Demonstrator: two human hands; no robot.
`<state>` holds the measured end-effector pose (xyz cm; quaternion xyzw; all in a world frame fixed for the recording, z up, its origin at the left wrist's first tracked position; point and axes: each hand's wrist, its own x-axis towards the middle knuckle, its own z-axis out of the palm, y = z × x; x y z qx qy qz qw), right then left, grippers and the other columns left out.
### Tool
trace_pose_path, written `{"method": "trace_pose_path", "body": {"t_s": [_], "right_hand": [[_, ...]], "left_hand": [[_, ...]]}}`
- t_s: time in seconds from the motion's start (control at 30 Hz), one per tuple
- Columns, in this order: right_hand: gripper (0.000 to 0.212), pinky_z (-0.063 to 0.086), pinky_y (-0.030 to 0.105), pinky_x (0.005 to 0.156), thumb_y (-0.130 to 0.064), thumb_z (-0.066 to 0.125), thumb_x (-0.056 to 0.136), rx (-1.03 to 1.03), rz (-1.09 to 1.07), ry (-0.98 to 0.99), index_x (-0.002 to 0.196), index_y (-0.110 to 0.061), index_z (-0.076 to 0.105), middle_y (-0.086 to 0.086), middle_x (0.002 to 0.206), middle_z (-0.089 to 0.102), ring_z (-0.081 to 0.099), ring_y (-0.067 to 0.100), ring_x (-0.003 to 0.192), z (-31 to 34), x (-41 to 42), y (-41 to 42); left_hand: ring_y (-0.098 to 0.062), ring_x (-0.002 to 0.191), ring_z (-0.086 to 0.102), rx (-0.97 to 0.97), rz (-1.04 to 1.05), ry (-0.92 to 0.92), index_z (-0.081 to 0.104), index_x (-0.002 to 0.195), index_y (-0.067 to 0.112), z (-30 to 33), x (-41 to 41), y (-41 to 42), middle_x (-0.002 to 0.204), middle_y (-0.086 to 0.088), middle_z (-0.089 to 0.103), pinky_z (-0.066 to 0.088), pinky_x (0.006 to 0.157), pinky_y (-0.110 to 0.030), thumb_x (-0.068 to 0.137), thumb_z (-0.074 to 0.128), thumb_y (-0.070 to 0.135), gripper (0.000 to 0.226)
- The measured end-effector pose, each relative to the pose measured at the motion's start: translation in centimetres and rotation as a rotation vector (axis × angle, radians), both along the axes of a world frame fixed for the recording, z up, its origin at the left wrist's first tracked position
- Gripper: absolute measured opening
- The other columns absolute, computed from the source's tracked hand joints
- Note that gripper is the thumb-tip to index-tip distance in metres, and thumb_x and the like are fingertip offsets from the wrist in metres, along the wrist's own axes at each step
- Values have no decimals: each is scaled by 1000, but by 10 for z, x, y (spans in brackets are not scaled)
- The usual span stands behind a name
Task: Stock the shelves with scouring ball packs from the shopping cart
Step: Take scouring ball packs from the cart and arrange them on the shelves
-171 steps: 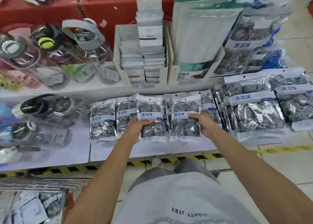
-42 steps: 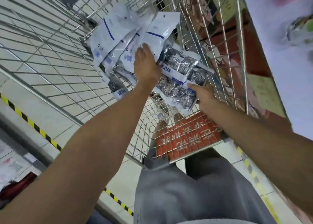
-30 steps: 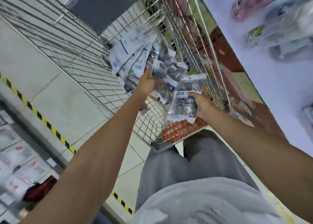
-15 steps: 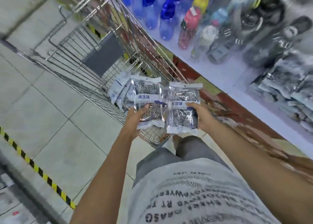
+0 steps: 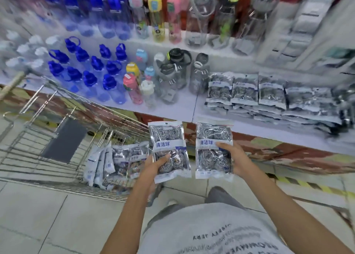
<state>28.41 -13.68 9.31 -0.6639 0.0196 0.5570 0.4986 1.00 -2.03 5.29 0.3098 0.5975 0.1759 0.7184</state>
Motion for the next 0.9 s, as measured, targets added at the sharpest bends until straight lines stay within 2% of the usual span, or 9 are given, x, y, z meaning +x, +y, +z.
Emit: {"method": "trace_pose_path", "body": {"t_s": [0.07, 0.17, 0.27, 0.37, 0.47, 0.57, 0.63, 0.77, 0.9], "right_hand": [[38, 61, 37, 53, -15, 83, 84, 16, -52, -15, 118, -10, 64, 7, 82, 80, 78, 24, 67, 1, 22, -23], [37, 62, 41, 58, -18, 84, 82, 36, -108, 6, 114, -15, 66, 7, 87, 81, 79, 27, 74, 1, 54, -55], [32, 62, 41, 56, -17, 83, 85, 30, -144, 8, 111, -14, 66, 6, 83, 81, 79, 25, 72, -2, 90, -84], [25, 59, 32, 49, -18, 83, 86, 37, -176, -3, 100, -21, 62, -3, 73, 79, 76, 14, 63, -6, 125, -103], [30, 57, 29, 49, -24, 86, 83, 15, -185, -18, 96, -26, 59, -6, 74, 76, 74, 14, 62, -12, 160, -112], [37, 62, 41, 62, -23, 87, 82, 8, -138, 9, 112, -13, 67, 11, 91, 81, 78, 30, 78, -17, 190, -110], [42, 64, 47, 72, -23, 88, 80, 2, -97, 17, 115, -8, 70, 16, 98, 80, 78, 35, 86, -20, 207, -103], [46, 62, 50, 85, -26, 87, 79, 2, -72, -25, 119, -10, 71, 16, 112, 78, 74, 34, 103, -21, 236, -74], [57, 56, 64, 94, -18, 86, 80, -6, -129, 11, 129, -4, 62, 26, 121, 72, 72, 40, 106, -26, 263, -30]], "left_hand": [[-23, 130, 53, -8, -49, -17, 51, 144, 26, 7, 27, -7, 144, 4, 51, 60, 56, -24, 70, 94, 38, 86], [-7, 98, 59, 59, -140, -32, 57, 117, 36, 16, 69, -21, 119, 12, 58, 55, 69, -26, 64, 93, 42, 65], [-3, 110, 65, 108, -171, -66, 63, 123, 33, 15, 110, -35, 128, 20, 58, 53, 78, -19, 71, 91, 38, 59], [-14, 133, 54, 81, -189, -83, 68, 123, 42, 14, 148, -48, 136, 17, 56, 54, 101, -36, 75, 91, 33, 54], [-1, 98, 72, 68, -219, -120, 75, 97, 56, 18, 183, -60, 109, 22, 76, 64, 72, -32, 74, 90, 26, 41], [-18, 126, 62, 103, -222, -114, 69, 122, 43, 15, 211, -64, 129, 8, 71, 54, 104, -53, 72, 89, 27, 56], [-24, 136, 52, 90, -211, -132, 64, 133, 40, 15, 226, -63, 139, 7, 64, 45, 112, -59, 70, 89, 28, 68], [-25, 142, 45, 112, -214, -110, 57, 144, 36, 11, 251, -46, 150, 4, 56, 41, 116, -58, 66, 91, 36, 85], [-32, 130, 60, 79, -179, -100, 61, 139, 29, 4, 276, -7, 143, -5, 64, 55, 102, -54, 67, 93, 35, 79]]}}
